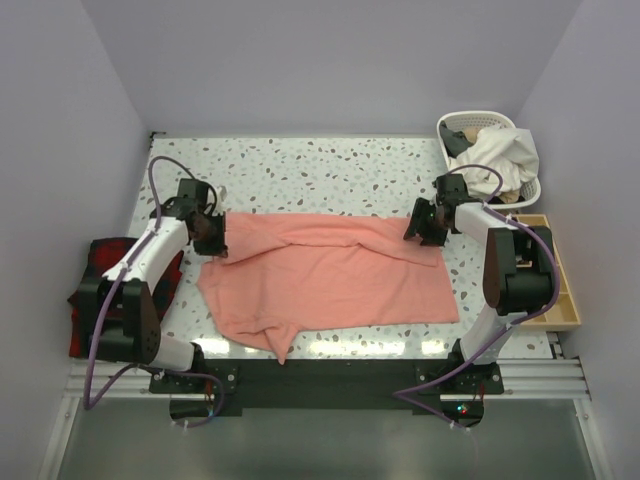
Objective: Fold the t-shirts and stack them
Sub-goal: Fold the flattened tshirt in 1/3 of the way
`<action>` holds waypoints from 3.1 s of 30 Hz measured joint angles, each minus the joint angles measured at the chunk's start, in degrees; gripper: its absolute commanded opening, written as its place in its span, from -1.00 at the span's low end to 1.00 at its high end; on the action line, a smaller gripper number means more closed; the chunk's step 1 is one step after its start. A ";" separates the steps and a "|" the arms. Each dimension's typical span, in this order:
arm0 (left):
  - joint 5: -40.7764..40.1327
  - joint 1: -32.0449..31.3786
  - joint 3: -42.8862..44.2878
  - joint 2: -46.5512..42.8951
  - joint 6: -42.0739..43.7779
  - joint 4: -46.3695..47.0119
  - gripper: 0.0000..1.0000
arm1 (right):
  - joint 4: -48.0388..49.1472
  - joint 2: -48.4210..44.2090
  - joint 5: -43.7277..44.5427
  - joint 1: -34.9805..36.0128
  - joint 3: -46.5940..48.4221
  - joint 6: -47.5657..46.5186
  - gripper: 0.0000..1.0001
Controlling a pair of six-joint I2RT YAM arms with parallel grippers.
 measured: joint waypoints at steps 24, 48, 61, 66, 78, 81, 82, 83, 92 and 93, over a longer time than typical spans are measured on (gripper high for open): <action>-13.64 -1.14 0.72 1.36 -4.96 -6.23 -0.11 | -0.55 -1.64 0.63 1.22 -1.29 -0.59 0.30; -2.51 -1.49 -4.85 5.57 -4.96 4.42 -0.05 | -8.35 -19.56 5.64 1.51 -10.75 -0.31 0.44; -2.34 -1.51 -5.20 8.81 -3.43 5.25 -1.00 | -7.52 -14.78 8.83 1.49 -12.52 0.31 0.40; -2.36 -1.51 -5.18 8.81 -3.41 5.22 -1.00 | -6.75 -12.55 9.90 1.46 -12.15 0.26 0.18; -2.43 -1.51 -5.03 8.81 -3.41 5.01 -1.00 | -6.03 -11.63 11.19 1.40 -11.32 -0.17 0.25; -2.64 -1.51 -4.87 8.81 -3.41 4.85 -1.00 | -6.03 -11.61 11.21 1.38 -11.30 -0.17 0.21; -2.67 -1.51 -4.87 8.81 -3.41 4.83 -1.00 | -6.03 -11.61 11.21 1.38 -11.30 -0.17 0.17; -2.69 -1.51 -4.85 8.81 -3.41 4.81 -1.00 | -6.03 -11.61 11.21 1.38 -11.30 -0.17 0.13; -2.84 -1.55 -4.83 8.81 -3.39 4.79 -1.00 | -6.05 -11.61 12.39 1.38 -11.30 -0.24 -0.02; -2.89 -1.55 -4.83 8.81 -3.39 4.79 -1.00 | -6.08 -11.61 12.52 1.38 -11.30 -0.22 0.03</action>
